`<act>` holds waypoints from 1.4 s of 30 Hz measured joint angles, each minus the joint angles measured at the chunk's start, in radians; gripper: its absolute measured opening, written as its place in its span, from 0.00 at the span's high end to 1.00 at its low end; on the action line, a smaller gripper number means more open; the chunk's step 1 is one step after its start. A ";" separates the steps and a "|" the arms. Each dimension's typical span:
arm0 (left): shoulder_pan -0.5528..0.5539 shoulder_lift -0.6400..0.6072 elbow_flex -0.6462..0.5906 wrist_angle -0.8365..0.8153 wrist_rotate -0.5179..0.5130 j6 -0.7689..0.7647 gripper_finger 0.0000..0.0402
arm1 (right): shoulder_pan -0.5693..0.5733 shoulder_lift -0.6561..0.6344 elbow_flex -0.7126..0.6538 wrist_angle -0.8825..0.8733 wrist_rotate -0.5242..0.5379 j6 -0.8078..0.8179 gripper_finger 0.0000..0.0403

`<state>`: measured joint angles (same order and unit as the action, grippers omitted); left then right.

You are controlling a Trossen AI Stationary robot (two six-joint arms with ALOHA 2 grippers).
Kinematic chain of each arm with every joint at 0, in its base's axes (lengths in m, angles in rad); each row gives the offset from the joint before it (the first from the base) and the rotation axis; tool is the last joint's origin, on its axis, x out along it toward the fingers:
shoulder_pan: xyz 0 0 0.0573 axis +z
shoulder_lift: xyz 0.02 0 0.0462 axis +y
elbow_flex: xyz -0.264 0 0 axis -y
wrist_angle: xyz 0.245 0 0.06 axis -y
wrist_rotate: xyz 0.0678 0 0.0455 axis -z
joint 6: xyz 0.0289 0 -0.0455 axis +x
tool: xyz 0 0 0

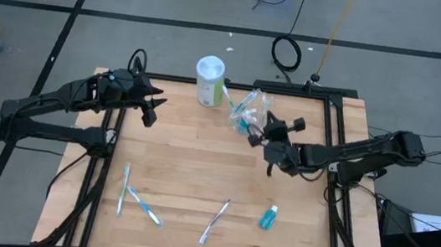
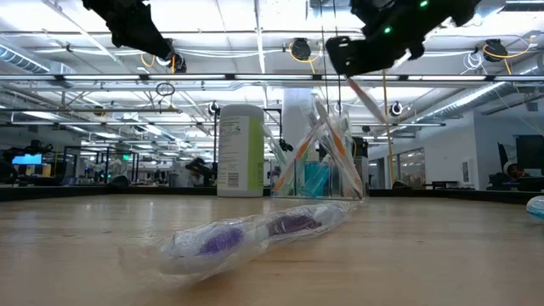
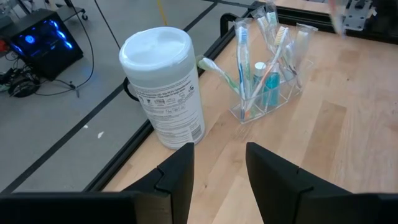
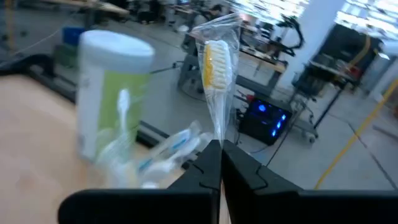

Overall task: Pick & Place toothbrushing station
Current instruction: Put the orange toothbrush into the transparent organizer

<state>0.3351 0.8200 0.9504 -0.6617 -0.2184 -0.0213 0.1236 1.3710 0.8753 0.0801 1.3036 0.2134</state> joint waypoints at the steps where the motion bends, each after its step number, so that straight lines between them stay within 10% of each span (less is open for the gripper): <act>1: 0.000 0.000 0.000 0.000 0.000 0.000 0.63 | -0.019 0.005 0.000 0.022 -0.016 0.004 1.00; 15: 0.000 0.000 0.000 0.000 0.000 -0.006 0.63 | -0.249 0.208 -0.130 0.496 -0.235 -0.020 1.00; 22: 0.000 0.000 0.000 -0.002 0.000 -0.006 0.63 | -0.208 0.290 -0.211 0.739 -0.219 -0.075 1.00; 30: 0.000 0.000 0.000 -0.001 0.000 -0.003 0.63 | -0.073 0.290 -0.258 0.740 0.101 0.056 1.00; 42: 0.000 0.000 0.000 0.000 0.000 -0.014 0.63 | -0.051 0.289 -0.374 0.740 0.003 0.296 1.00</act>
<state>0.3351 0.8198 0.9504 -0.6617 -0.2188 -0.0353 0.0723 1.6604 0.5015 0.8197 1.3071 0.5096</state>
